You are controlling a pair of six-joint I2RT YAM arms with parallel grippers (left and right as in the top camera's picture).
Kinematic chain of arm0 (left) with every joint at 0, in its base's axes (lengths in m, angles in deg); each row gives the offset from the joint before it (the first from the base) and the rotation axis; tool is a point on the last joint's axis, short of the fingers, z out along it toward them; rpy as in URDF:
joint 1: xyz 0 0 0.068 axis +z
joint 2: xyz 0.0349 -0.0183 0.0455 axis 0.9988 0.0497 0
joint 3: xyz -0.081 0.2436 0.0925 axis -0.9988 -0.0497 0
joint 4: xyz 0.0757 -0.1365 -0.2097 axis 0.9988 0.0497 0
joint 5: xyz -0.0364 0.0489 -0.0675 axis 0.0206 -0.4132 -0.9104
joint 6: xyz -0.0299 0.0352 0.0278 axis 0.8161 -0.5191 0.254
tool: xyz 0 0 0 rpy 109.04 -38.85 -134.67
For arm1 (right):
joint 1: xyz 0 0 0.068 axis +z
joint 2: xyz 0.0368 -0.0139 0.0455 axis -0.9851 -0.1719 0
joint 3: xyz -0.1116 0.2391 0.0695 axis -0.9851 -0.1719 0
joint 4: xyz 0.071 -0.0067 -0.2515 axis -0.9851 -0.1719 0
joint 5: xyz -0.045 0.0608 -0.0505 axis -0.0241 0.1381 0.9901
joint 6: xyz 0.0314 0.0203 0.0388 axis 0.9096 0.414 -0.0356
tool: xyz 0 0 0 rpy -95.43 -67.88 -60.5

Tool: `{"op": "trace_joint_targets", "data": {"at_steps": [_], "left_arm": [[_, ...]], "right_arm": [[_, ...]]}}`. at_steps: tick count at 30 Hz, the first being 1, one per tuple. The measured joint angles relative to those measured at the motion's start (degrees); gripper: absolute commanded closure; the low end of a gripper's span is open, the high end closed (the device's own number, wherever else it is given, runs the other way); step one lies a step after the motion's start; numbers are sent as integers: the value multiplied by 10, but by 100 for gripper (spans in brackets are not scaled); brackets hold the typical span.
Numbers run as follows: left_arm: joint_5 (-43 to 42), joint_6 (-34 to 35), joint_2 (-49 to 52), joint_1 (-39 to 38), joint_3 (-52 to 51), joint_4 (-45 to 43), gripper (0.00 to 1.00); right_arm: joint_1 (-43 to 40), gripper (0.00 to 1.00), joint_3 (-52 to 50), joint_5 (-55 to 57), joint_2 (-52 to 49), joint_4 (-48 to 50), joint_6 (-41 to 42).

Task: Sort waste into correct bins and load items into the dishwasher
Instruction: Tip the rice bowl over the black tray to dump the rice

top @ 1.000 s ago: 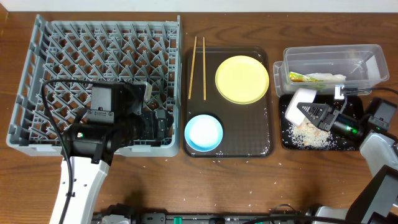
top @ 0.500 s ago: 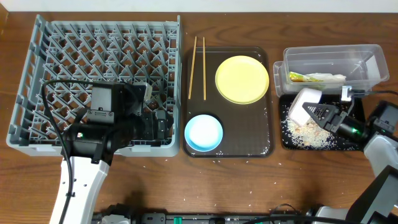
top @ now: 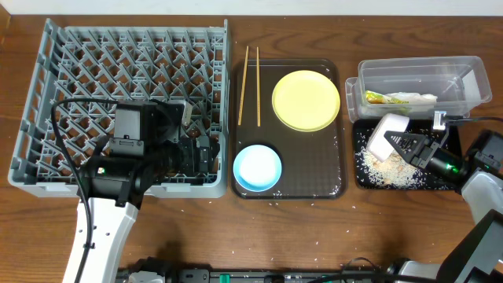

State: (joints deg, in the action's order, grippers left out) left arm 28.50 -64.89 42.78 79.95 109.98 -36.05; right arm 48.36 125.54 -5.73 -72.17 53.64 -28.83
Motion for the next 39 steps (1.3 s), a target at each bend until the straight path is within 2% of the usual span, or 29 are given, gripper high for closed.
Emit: {"op": "trace_joint_targets", "data": {"at_steps": [9,12,15,24,30,35,38,39], "left_arm": [[0,0,0,0,0,-5,7],[0,0,0,0,0,-6,7],[0,0,0,0,0,-5,7],[0,0,0,0,0,-7,7],[0,0,0,0,0,-7,7],[0,0,0,0,0,-9,7],[0,0,0,0,0,-9,7],[0,0,0,0,0,-10,7]], "right_arm": [[5,99,-2,-5,0,-14,-17],[8,99,-2,34,1,-23,10],[9,99,-2,20,2,-9,3],[9,99,-2,29,2,9,57],[45,99,-2,-6,74,58,60],[127,99,-1,115,187,28,126],[271,99,0,302,240,-50,145],[349,99,0,398,243,-80,148]]}}
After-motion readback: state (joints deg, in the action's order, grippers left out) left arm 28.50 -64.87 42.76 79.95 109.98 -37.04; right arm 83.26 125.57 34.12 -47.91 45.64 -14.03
